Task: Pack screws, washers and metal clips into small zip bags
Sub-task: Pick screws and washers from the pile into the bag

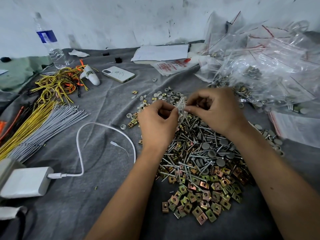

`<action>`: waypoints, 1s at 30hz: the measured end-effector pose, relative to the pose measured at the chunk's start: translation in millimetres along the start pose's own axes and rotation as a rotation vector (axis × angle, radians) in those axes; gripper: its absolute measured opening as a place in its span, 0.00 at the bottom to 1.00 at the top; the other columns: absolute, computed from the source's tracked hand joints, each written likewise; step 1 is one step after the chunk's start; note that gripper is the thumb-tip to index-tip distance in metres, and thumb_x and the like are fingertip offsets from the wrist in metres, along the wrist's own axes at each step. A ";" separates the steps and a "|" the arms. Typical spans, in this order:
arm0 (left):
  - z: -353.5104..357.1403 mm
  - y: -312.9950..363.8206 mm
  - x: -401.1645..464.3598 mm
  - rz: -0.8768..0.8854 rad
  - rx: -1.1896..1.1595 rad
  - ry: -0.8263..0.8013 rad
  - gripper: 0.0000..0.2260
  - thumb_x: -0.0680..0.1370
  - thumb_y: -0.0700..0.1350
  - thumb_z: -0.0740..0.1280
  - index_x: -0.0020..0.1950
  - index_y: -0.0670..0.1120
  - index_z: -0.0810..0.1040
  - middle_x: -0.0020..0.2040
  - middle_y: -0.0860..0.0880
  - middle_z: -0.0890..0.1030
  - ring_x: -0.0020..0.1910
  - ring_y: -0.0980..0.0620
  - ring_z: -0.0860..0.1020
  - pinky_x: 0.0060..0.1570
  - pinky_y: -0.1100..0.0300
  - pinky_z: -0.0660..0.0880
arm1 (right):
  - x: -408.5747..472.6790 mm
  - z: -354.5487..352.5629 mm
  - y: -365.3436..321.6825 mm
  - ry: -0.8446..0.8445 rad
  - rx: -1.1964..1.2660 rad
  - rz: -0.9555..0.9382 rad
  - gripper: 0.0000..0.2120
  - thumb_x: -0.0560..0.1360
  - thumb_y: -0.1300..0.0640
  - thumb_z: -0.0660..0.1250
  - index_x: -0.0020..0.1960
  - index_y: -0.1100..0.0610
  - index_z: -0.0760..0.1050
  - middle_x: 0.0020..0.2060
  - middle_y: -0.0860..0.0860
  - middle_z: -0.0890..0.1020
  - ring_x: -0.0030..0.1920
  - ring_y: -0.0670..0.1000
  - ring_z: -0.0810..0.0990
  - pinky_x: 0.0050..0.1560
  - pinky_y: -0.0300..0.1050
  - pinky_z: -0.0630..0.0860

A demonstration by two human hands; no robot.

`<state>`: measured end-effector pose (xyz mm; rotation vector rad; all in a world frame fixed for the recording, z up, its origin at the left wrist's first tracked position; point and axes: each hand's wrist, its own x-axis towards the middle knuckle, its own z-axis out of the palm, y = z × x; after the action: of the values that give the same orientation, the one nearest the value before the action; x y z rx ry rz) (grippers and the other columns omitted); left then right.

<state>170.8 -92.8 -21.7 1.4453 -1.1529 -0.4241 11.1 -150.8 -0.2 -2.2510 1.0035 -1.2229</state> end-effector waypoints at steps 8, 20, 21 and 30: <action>-1.4 -0.2 1.7 -0.025 -0.019 0.020 0.12 0.75 0.37 0.74 0.36 0.52 0.80 0.26 0.61 0.76 0.26 0.61 0.73 0.29 0.67 0.68 | 1.6 -6.2 5.0 -0.253 -0.263 0.122 0.19 0.66 0.31 0.72 0.42 0.46 0.82 0.37 0.39 0.81 0.38 0.38 0.79 0.40 0.38 0.74; -3.9 2.0 0.7 -0.043 -0.021 0.066 0.07 0.75 0.37 0.74 0.38 0.46 0.83 0.25 0.58 0.71 0.26 0.57 0.70 0.30 0.45 0.79 | 0.8 -2.9 9.7 -0.342 -0.364 0.159 0.02 0.74 0.53 0.74 0.46 0.51 0.84 0.41 0.43 0.83 0.41 0.42 0.81 0.43 0.44 0.78; -4.0 2.2 0.7 -0.043 -0.022 0.069 0.07 0.75 0.37 0.74 0.38 0.46 0.83 0.25 0.58 0.71 0.26 0.56 0.70 0.30 0.45 0.79 | 1.1 -3.8 10.8 -0.309 -0.353 0.154 0.01 0.75 0.54 0.74 0.46 0.51 0.84 0.41 0.42 0.82 0.42 0.42 0.80 0.42 0.41 0.76; -2.1 -2.2 1.4 -0.046 -0.060 0.027 0.09 0.76 0.37 0.73 0.38 0.48 0.82 0.25 0.59 0.70 0.26 0.57 0.68 0.29 0.62 0.67 | 2.7 -7.3 11.5 -0.085 -0.163 0.195 0.06 0.77 0.56 0.74 0.54 0.53 0.85 0.41 0.41 0.81 0.41 0.32 0.76 0.40 0.18 0.67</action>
<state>174.0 -93.2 -22.6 1.4235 -1.0786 -0.4658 1.4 -160.5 -1.9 -2.2406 1.2962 -0.9865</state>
